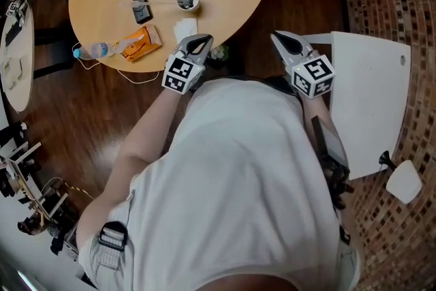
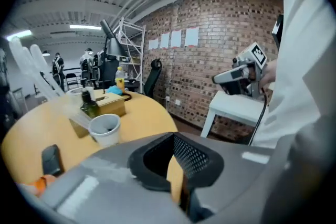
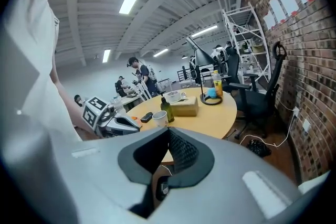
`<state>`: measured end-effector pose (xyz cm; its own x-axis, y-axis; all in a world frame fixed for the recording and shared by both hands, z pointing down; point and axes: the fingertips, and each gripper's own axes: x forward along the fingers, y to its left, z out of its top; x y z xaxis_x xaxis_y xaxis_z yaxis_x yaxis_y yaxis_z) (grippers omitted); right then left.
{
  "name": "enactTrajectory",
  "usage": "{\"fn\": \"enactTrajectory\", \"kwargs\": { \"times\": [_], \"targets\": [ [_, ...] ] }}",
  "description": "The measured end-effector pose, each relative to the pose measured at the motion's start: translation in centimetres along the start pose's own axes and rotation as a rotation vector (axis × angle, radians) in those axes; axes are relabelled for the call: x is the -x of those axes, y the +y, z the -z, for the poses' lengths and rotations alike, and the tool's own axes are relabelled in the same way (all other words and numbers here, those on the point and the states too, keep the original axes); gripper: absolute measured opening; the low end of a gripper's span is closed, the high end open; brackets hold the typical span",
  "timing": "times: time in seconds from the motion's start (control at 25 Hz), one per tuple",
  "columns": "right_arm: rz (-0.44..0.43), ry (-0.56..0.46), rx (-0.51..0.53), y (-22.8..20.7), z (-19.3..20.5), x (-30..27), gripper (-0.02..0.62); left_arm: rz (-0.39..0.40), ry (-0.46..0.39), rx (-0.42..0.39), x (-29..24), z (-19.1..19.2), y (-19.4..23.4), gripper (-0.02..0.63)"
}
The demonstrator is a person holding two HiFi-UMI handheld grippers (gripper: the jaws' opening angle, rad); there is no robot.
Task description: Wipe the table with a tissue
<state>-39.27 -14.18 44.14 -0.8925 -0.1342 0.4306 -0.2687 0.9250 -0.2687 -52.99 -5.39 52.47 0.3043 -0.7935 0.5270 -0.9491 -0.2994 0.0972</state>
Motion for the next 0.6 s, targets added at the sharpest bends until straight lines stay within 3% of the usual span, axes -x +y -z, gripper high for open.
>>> {"fn": "enactTrajectory", "kwargs": {
  "times": [0.12,0.24,0.4,0.6],
  "targets": [
    [-0.038,0.024,0.011,0.4,-0.2,-1.4,0.008,-0.114,0.135,-0.059,1.6,3.2,4.8,0.008],
    [-0.063,0.047,0.014,0.4,0.0,-2.1,0.008,-0.144,0.269,-0.124,2.0,6.1,7.8,0.046],
    [-0.057,0.054,-0.005,-0.6,0.1,-1.8,0.008,-0.097,0.423,-0.275,0.6,8.1,9.3,0.078],
    [0.011,0.042,-0.056,-2.2,0.8,0.1,0.008,0.054,0.62,-0.378,-1.4,10.9,9.7,0.155]
  ]
}}
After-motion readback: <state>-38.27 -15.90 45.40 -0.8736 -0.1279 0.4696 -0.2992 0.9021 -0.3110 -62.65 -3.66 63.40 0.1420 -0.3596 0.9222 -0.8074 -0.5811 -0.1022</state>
